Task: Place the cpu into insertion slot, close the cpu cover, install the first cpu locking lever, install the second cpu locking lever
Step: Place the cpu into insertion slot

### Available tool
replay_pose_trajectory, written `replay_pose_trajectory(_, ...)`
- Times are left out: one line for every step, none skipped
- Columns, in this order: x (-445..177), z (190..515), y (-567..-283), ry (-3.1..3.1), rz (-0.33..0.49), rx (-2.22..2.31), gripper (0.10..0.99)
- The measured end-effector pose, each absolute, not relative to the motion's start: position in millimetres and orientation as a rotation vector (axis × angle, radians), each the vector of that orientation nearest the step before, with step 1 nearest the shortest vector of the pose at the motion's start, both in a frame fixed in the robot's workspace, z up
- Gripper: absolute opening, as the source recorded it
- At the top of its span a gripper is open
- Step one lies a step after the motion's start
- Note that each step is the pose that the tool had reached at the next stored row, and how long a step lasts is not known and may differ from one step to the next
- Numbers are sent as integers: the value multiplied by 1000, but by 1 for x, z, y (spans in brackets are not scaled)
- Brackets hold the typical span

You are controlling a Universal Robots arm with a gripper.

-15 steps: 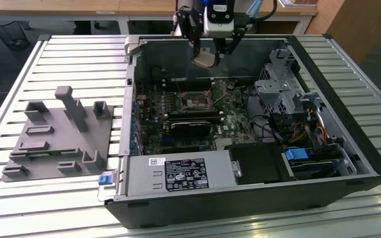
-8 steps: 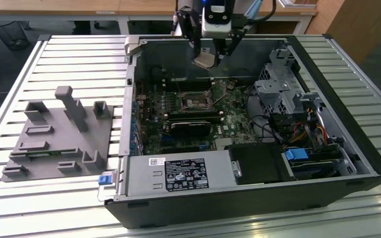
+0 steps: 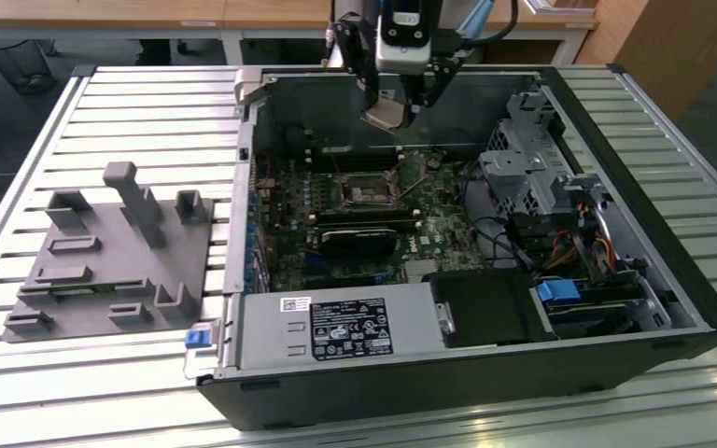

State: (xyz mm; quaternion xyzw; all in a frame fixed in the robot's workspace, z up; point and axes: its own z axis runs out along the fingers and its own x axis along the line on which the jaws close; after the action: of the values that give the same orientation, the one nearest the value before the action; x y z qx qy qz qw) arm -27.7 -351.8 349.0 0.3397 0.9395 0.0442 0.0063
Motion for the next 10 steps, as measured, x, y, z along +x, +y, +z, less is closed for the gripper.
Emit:
replay_pose_trajectory(-28,349,-352,2937,138,1070,541)
replay_pose_trajectory(-28,349,-352,2934,138,1077,541)
replay_pose_trajectory(-28,348,-352,2931,138,1084,541)
replay_pose_trajectory(-28,348,-352,2928,138,1091,541)
replay_pose_trajectory(-28,348,-352,2926,138,1098,541)
replay_pose_trajectory(-28,348,-352,2923,138,1105,541)
replay_pose_trajectory(-28,348,-352,2920,138,1112,541)
replay_pose_trajectory(-28,347,-352,2917,138,1118,541)
replay_pose_trajectory(-28,347,-352,2915,138,1124,541)
replay_pose_trajectory(-28,347,-352,2912,138,1130,541)
